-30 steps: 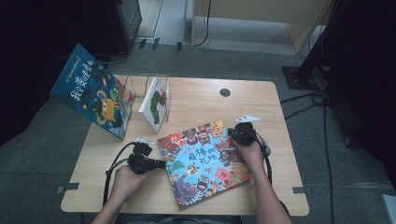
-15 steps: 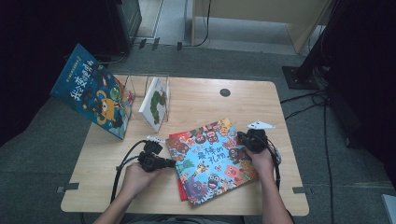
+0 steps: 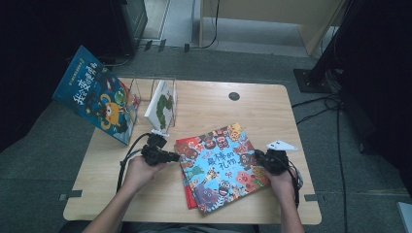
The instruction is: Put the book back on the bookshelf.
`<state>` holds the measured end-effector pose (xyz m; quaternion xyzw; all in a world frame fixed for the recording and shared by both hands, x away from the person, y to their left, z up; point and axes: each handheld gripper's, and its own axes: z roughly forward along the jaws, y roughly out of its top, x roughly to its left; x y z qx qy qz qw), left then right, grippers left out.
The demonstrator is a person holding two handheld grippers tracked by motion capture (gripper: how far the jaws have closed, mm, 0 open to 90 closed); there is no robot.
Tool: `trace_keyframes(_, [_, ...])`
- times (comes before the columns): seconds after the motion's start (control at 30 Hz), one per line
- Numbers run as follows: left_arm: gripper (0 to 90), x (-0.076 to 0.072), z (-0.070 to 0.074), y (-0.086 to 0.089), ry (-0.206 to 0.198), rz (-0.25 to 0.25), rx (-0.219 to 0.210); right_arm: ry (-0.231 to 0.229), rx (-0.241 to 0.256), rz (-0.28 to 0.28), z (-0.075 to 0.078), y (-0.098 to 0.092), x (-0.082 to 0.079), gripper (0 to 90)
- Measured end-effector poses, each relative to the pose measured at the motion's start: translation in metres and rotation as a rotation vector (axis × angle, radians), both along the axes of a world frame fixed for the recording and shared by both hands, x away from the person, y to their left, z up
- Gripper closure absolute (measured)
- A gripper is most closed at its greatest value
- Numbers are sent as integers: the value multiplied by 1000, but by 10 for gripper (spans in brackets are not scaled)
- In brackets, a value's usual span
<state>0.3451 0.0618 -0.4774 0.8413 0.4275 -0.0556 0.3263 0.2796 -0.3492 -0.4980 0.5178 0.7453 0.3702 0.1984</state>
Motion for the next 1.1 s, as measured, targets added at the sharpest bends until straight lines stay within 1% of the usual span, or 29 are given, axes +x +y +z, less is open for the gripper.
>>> trace_keyframes(0.03, [808, 3, 1, 2, -10, 11, -1, 2, 2, -6, 0, -1, -3, 900])
trace_keyframes(0.07, [807, 6, 1, 3, -11, 10, -6, 1, 3, -12, 1, -3, -8, 900])
trace_keyframes(0.1, [806, 8, 2, 3, -10, 8, -8, 2, 6, -17, 1, -5, -12, 900])
trace_keyframes(0.17, [794, 13, 4, 4, -25, 0, -3, 8, 6, -24, 0, -7, -18, 900])
trace_keyframes(0.2, [794, 15, 4, 5, -25, -3, -12, 14, 5, -27, 0, -9, -23, 900])
trace_keyframes(0.3, [789, 21, 3, 6, -11, 0, -19, 28, 3, -29, -2, -10, -34, 900])
trace_keyframes(0.4, [770, 26, 2, 6, 1, -5, -24, 31, 8, -29, -2, -12, -45, 900])
trace_keyframes(0.53, [740, 29, 3, 6, 0, -15, -30, 37, 9, -29, -2, -12, -59, 900])
trace_keyframes(0.6, [734, 31, 2, 7, 5, -12, -42, 37, 7, -28, -2, -12, -64, 900])
trace_keyframes(0.67, [724, 32, 1, 8, 20, -5, -49, 38, 6, -29, -2, -13, -69, 900])
trace_keyframes(0.77, [696, 33, 2, 7, 17, -18, -38, 43, 4, -33, -2, -14, -76, 900])
trace_keyframes(0.9, [660, 34, 2, 6, 14, -16, -38, 50, 16, -32, -2, -16, -84, 900])
trace_keyframes(1.0, [636, 34, 2, 8, 6, -13, -35, 52, 20, -30, -2, -17, -87, 900])
trace_keyframes(1.1, [623, 34, 2, 9, 7, -8, -40, 67, 37, -25, -1, -18, -89, 900])
